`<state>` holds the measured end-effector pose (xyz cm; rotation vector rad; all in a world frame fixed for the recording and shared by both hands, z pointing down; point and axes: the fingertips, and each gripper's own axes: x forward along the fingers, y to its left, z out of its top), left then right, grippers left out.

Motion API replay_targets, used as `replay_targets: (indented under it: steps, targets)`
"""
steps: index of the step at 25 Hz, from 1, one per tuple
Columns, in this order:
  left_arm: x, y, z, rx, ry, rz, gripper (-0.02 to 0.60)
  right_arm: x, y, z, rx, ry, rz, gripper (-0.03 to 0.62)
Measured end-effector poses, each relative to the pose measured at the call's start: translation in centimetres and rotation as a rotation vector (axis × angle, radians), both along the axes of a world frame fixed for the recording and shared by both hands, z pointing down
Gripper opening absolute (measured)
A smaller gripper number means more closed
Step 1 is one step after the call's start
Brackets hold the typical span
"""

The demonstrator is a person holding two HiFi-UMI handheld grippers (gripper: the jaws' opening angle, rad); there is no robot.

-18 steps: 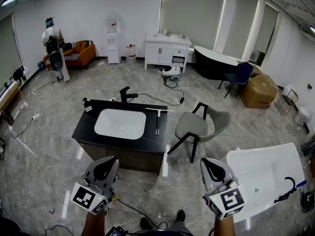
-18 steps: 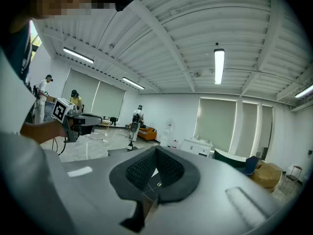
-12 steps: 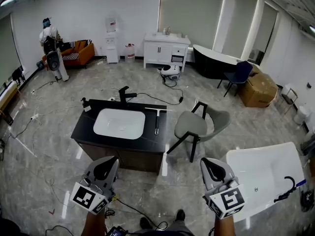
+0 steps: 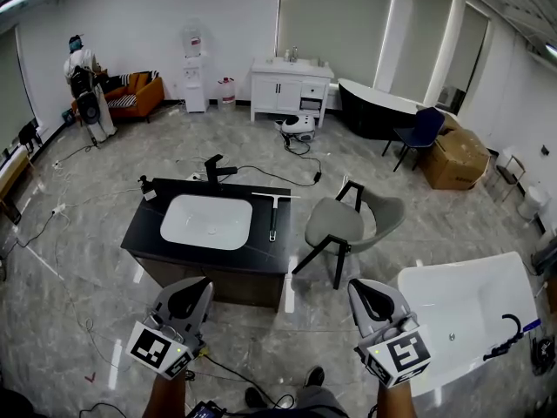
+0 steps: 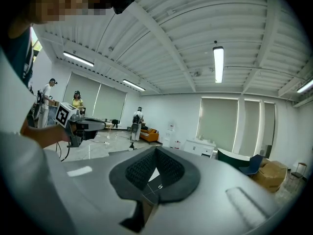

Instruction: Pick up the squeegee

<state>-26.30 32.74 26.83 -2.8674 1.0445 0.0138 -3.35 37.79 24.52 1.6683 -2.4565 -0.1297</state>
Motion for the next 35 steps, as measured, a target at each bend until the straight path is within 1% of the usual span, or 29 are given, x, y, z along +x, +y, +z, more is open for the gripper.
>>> replay_targets:
  steps: [4,8,15,25,30,35]
  targets:
    - [1.4,-1.5,0.4,-0.013,-0.005,-0.04,-0.006,2.0,-2.1,1.0,-0.02,-0.021,-0.024,0.009]
    - [3.8,-3.2,0.8,-0.031,-0.017,-0.072,-0.006,5.1,-5.0,1.8,-0.04,-0.022,-0.051,0.009]
    - [7.9,-6.0,0.5,-0.033,-0.026,-0.152,-0.006,9.7,-10.2,2.0,-0.043,-0.042,-0.127,0.009]
    - [11.7,-8.0,1.0,-0.05,-0.062,-0.267,-0.006,13.3,-15.5,3.0,-0.055,-0.076,-0.245,0.009]
    - [13.9,-8.5,1.5,-0.052,-0.076,-0.287,-0.006,15.2,-16.8,3.8,-0.062,-0.081,-0.275,0.009]
    - [15.0,-10.0,2.8,-0.077,-0.084,-0.268,-0.006,15.9,-18.1,5.0,-0.09,-0.087,-0.266,0.009]
